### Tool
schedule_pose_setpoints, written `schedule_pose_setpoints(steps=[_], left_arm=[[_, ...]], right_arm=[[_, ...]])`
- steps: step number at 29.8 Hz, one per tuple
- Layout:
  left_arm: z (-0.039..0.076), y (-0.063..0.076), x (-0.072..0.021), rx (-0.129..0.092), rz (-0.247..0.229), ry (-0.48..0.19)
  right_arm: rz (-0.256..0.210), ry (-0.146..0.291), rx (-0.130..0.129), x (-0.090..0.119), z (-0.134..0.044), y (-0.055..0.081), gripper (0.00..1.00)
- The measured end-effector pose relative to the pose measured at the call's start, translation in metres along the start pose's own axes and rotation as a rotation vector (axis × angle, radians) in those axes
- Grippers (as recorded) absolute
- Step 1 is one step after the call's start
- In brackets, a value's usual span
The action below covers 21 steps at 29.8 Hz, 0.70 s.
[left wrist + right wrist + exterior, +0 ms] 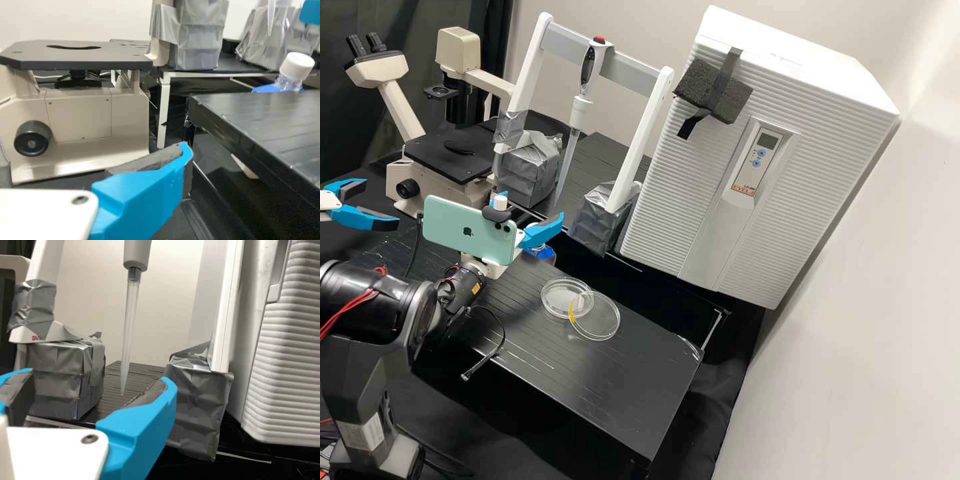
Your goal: Close the bottle
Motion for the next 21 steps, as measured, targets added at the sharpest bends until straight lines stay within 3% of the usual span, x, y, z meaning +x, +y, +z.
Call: schedule_pose_setpoints(steps=[1,8,16,19,21], left_arm=[[0.0009,-0.0004,0.0002,0.019,0.001,0.002],[0.0028,-0.0023,-0.0006,0.071,0.008,0.035],[0.0103,0.0043,-0.0044,0.165,0.065,0.095],[0.0088,0.0042,-0.0061,0.158,0.065,0.102],[0.0058,0.0052,-0.0073,0.119,0.071,0.115]], right_arm=[[-0.001,0.003,0.003,-0.0016,0.0,0.0003,1.0],[-0.004,0.005,0.002,-0.0031,0.0013,0.0004,1.0],[-0.006,0.011,0.0,-0.0031,0.0008,0.0002,1.0],[-0.006,0.011,0.0,-0.0031,0.0008,0.0002,1.0],[-0.006,0.011,0.0,-0.0031,0.0008,0.0002,1.0]])
